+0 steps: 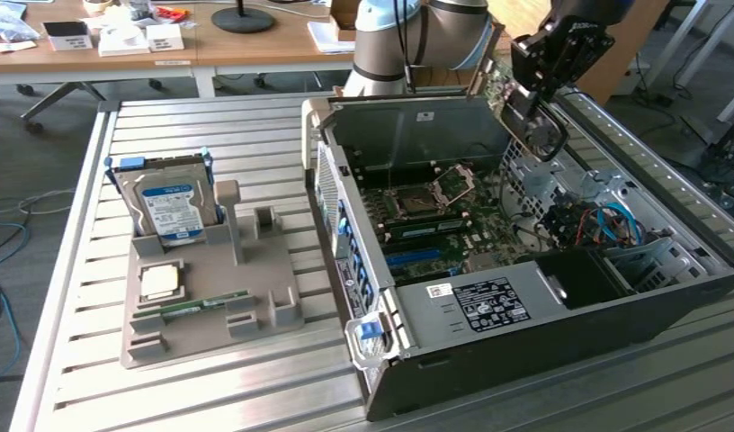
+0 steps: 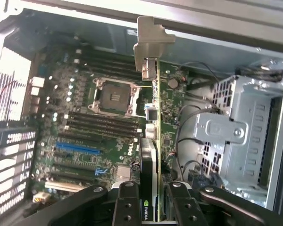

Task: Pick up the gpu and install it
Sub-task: 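Insert the gpu into the slot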

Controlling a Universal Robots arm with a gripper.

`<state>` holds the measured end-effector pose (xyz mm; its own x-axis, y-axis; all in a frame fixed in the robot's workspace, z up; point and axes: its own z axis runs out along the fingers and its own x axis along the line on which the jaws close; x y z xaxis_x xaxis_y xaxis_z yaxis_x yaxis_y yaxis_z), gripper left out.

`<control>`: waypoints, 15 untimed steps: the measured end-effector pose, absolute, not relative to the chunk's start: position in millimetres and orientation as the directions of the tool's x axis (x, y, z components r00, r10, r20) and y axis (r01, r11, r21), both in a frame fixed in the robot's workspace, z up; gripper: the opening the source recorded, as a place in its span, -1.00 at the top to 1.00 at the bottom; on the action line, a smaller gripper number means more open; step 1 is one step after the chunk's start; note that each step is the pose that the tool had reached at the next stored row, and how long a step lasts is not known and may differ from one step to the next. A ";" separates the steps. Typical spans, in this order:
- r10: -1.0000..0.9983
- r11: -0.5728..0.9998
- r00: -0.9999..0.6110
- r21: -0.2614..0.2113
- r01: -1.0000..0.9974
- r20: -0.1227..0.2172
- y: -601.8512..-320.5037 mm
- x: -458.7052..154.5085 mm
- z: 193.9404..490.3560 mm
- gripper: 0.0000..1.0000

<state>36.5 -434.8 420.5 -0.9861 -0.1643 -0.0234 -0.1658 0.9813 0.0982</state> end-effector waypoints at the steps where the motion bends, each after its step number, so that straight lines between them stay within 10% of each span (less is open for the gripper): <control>1: -0.182 0.978 -0.983 0.098 -0.183 -0.023 -434.7 36.5 420.4 0.47; 15: -0.424 0.900 -0.906 0.098 -0.424 -0.023 -434.8 36.4 419.7 0.47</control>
<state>36.4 -434.8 419.7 -0.9056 -0.4235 -0.0234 -0.4237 0.9005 0.0983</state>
